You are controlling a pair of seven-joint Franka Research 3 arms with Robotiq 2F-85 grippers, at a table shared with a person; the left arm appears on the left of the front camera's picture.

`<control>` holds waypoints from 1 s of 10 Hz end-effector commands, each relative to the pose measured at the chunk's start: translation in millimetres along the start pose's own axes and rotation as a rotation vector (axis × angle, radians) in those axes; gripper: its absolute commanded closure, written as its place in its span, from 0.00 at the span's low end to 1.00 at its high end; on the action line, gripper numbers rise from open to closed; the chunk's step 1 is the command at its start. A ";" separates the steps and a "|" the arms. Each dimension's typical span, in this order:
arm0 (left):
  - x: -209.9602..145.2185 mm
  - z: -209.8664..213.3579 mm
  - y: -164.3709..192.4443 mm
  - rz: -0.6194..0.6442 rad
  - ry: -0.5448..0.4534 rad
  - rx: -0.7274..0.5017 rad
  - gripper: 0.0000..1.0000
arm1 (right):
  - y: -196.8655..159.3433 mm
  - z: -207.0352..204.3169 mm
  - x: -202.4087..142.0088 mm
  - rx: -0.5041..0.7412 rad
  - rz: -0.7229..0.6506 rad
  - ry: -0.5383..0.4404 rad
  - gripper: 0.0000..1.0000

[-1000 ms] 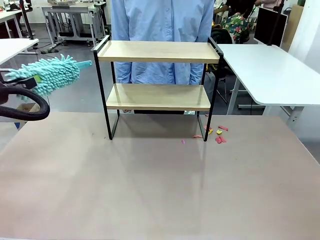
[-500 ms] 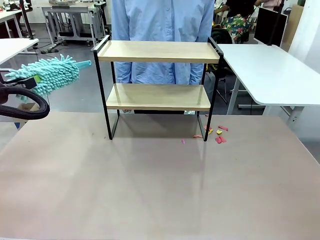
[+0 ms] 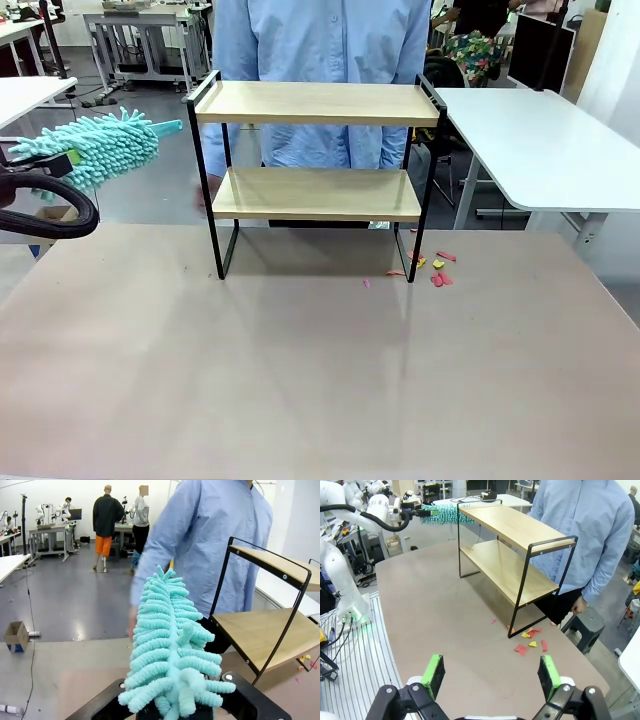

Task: Clean the shelf.
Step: Hand the Duster back to the human.

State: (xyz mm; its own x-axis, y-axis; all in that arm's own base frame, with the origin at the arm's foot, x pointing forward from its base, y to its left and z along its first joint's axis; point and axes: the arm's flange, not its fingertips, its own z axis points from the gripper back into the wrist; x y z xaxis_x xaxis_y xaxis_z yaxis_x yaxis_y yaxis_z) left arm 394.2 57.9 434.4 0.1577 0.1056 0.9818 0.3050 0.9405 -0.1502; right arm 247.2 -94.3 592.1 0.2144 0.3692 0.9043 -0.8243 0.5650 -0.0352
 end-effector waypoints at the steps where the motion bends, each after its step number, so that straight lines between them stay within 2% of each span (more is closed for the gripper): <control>1: 5.2 2.7 0.5 0.003 -0.002 -0.003 0.82 | -0.4 1.0 0.2 0.001 0.010 -0.002 0.00; 8: 5.2 2.7 0.5 0.003 -0.002 -0.003 0.82 | -0.4 1.0 0.2 0.001 0.010 -0.002 0.00; 9: 0.4 -0.2 -0.7 0.000 0.000 -0.001 0.24 | -0.4 1.0 0.2 0.001 0.010 -0.002 0.00; 10: 9.2 5.3 -4.1 0.010 0.008 -0.029 0.25 | -0.4 1.0 0.2 0.001 0.010 -0.002 0.00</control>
State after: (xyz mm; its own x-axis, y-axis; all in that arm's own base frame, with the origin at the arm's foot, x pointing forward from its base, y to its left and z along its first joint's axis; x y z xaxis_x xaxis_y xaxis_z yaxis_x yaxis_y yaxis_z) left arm 394.5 55.4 435.4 0.1615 0.1056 0.9812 0.3125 0.9376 -0.1523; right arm 247.2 -94.4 592.1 0.2145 0.3692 0.9043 -0.8243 0.5650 -0.0352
